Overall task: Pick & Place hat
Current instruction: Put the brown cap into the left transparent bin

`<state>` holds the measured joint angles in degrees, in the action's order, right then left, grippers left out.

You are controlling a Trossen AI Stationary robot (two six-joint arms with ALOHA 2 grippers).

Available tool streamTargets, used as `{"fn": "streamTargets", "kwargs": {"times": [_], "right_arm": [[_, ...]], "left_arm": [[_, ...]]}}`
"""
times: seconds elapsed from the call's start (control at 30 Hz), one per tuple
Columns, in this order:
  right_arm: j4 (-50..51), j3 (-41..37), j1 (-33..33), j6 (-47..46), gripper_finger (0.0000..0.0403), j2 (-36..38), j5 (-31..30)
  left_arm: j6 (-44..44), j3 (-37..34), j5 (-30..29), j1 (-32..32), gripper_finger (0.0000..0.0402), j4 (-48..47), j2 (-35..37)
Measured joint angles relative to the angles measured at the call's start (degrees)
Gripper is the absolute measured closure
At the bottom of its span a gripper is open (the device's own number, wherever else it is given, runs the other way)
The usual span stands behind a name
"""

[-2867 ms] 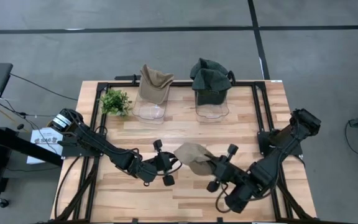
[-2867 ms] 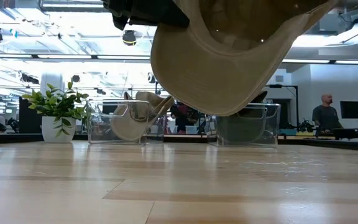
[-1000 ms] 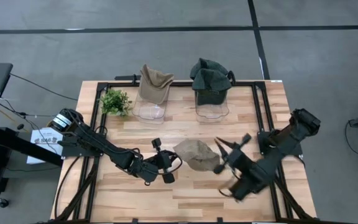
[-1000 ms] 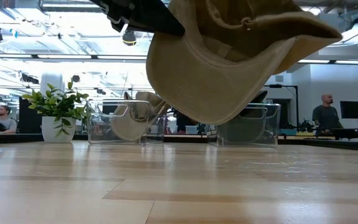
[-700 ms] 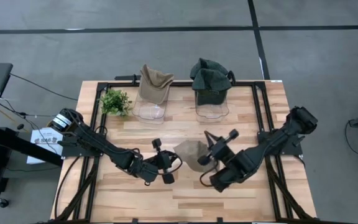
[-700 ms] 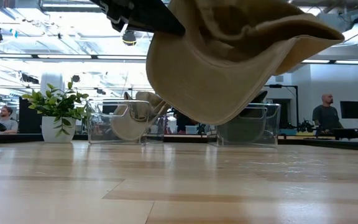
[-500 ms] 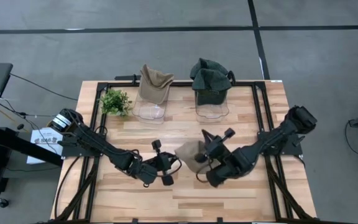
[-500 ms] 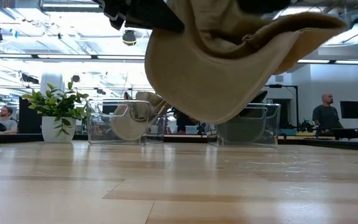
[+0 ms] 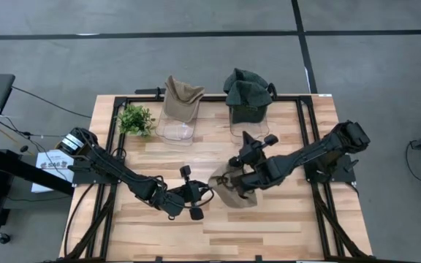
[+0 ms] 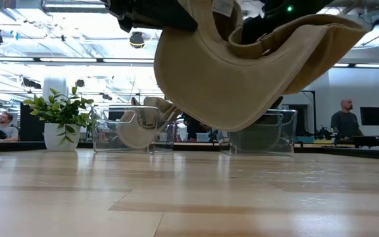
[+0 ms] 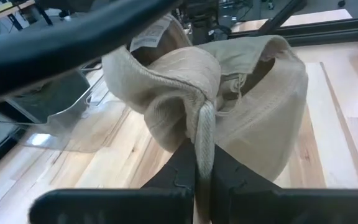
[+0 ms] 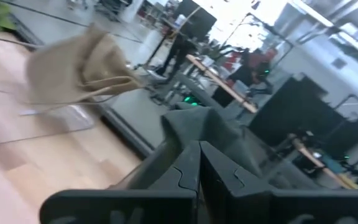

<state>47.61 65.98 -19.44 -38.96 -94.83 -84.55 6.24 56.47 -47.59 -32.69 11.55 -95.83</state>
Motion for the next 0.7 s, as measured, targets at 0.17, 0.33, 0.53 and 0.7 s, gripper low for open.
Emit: {"fn": "streamTargets", "kwargs": {"times": [0.17, 0.33, 0.53, 0.7], "right_arm": [[2.25, 0.00, 1.83, 0.47, 0.0403, 0.68, -1.82], [2.86, 0.00, 0.85, 0.48, 0.0403, 3.18, -3.00], [2.28, 0.09, -5.29, 0.44, 0.0403, 10.60, -1.62], [-0.82, 0.09, -11.61, 0.42, 0.0403, 17.02, 19.04]], "left_arm": [[-0.83, 0.00, 0.22, -0.06, 0.0389, -0.06, 0.00], [-0.87, 0.00, 0.13, 0.02, 0.0389, -1.25, 0.00], [-4.09, 0.00, -2.01, 0.29, 0.0389, -4.37, 0.02], [-11.15, 0.00, -3.91, -1.58, 0.0389, -4.48, 0.04]]}}
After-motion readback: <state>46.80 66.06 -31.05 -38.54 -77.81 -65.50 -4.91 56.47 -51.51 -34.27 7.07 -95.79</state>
